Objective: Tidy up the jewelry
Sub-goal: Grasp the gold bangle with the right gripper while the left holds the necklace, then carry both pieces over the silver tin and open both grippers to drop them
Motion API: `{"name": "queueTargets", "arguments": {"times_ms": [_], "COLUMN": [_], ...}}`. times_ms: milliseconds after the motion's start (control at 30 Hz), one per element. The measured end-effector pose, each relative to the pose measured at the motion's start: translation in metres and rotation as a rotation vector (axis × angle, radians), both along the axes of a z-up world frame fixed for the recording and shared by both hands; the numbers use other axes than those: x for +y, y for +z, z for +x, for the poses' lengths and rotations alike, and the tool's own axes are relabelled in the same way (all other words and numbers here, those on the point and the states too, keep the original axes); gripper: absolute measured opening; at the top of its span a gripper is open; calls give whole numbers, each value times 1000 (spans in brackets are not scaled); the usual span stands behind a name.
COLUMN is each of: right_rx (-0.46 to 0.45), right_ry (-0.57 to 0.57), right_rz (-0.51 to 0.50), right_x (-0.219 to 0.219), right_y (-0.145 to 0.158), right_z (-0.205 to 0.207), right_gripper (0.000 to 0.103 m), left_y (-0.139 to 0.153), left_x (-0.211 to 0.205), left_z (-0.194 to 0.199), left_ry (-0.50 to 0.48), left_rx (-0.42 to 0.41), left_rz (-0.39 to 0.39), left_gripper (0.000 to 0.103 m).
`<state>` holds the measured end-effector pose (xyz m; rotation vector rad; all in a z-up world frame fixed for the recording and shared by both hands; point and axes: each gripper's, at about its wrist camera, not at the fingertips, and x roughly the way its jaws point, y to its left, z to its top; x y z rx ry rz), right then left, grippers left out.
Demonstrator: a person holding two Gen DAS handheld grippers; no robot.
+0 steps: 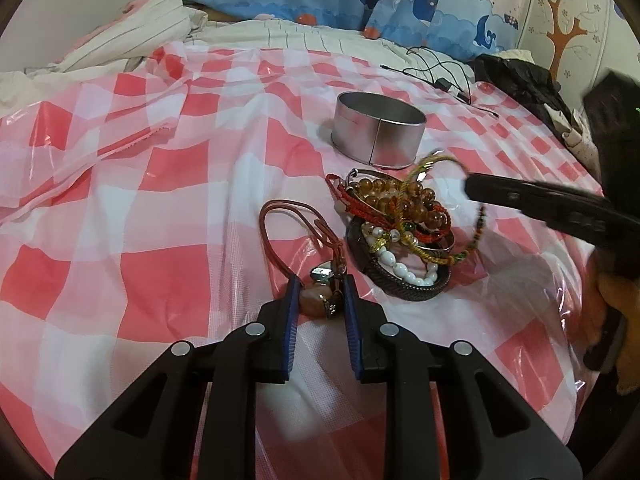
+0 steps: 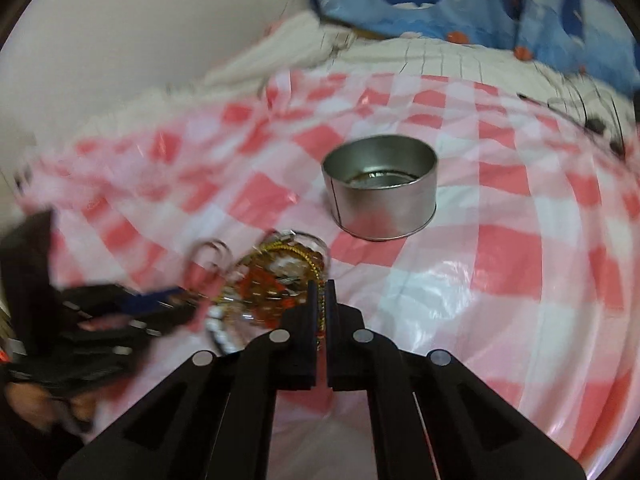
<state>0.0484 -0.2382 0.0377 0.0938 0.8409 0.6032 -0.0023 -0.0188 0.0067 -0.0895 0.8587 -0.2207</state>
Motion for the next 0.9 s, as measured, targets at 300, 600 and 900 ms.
{"name": "queueTargets", "arguments": {"times_ms": [300,600,900], "right_rx": [-21,-47,-108], "right_ry": [-22,-66,-166], "right_rz": [207,213,144], "right_x": [-22,-31,-47], "right_y": [19,28,50], "right_z": [-31,-25,25], "right_gripper": [4,4,4], "left_y": [31,62,92], "left_x": [-1,-17,-42], "left_z": [-18,-12,55], "left_ry": [-44,-89,-167], "left_rx": [-130,-184,-236], "left_rz": [-66,-36,21], "left_gripper": [19,19,19]}}
